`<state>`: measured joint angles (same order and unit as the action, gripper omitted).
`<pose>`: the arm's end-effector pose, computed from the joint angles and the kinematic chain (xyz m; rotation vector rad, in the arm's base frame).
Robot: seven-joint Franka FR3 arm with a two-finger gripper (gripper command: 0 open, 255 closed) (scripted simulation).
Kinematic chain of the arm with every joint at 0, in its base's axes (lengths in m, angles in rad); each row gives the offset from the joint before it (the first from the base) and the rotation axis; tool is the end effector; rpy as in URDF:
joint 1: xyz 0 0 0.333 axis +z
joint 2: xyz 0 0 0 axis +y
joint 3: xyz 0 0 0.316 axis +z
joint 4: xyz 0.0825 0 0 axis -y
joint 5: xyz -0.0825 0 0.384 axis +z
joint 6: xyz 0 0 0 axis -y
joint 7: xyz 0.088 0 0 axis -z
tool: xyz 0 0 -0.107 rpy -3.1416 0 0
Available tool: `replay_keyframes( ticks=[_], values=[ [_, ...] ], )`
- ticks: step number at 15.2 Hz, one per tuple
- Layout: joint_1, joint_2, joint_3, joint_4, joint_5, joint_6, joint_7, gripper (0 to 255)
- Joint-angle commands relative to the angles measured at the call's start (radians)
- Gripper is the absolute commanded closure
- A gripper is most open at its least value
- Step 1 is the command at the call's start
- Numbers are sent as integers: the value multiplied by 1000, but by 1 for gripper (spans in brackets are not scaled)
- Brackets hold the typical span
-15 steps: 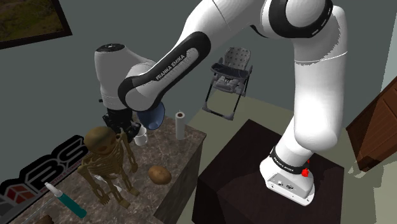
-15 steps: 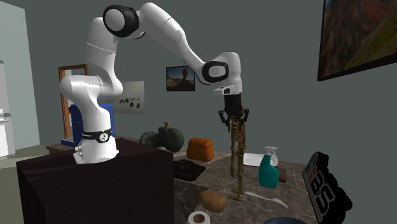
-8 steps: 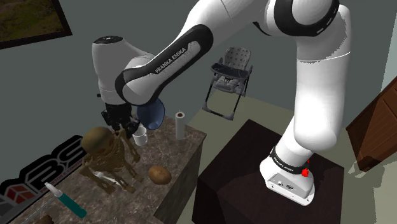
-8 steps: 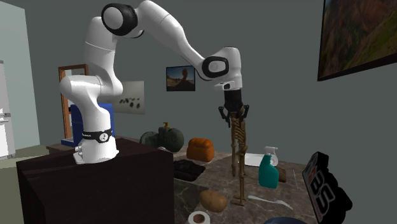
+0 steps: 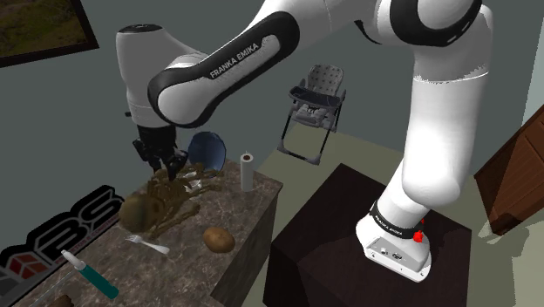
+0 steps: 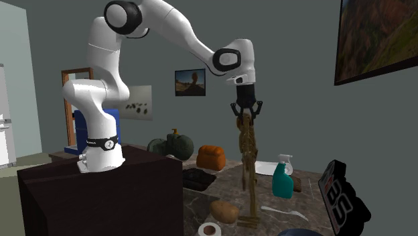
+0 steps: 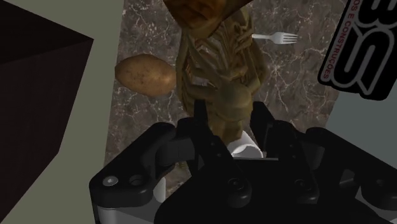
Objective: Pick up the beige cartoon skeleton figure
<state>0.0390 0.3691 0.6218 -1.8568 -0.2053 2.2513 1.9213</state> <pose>0.5219 0.3636 0.3643 -2.5172 1.6879 0.0218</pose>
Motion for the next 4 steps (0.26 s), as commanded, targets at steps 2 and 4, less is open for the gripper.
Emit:
replay_keyframes(
  ticks=[2,4],
  values=[
    [-8,-26,10,11,19,-30,-10,255],
    [-8,-27,10,12,19,-32,-11,255]
  ],
)
